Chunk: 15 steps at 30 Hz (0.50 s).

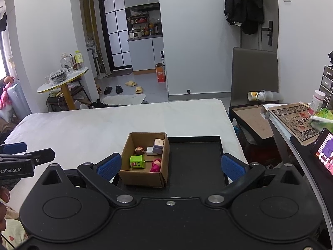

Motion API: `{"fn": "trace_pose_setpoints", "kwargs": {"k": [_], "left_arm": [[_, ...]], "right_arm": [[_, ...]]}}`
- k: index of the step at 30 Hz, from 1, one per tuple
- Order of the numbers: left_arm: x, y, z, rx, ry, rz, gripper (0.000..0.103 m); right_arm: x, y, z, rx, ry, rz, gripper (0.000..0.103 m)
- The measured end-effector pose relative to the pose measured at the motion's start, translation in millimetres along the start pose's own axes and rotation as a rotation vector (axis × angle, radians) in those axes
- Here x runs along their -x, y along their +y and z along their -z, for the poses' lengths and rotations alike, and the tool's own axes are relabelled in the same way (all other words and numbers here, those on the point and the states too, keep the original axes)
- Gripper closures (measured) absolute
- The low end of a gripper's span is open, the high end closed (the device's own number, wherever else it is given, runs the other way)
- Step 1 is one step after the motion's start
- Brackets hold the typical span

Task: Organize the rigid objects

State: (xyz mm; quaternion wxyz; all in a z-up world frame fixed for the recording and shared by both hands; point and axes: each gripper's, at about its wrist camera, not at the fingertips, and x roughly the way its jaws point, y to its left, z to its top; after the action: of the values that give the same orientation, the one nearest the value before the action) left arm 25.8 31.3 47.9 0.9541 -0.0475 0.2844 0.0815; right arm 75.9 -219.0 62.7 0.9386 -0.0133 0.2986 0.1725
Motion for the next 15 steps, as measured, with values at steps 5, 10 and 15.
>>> {"fn": "trace_pose_setpoints", "kwargs": {"k": [5,10,15], "left_arm": [[0.2,0.7,1.2,0.01,0.008,0.001,0.004],[0.7,1.0,0.3,0.01,0.006,-0.001,0.004],[0.8,2.3,0.6,0.008,0.009,-0.001,0.004]], "right_arm": [[-0.5,0.8,-0.4,0.005,0.003,0.001,0.0],[-1.0,1.3,-0.6,0.0,0.003,0.003,0.0],[-1.0,1.2,-0.8,0.004,0.003,0.004,0.0]]}}
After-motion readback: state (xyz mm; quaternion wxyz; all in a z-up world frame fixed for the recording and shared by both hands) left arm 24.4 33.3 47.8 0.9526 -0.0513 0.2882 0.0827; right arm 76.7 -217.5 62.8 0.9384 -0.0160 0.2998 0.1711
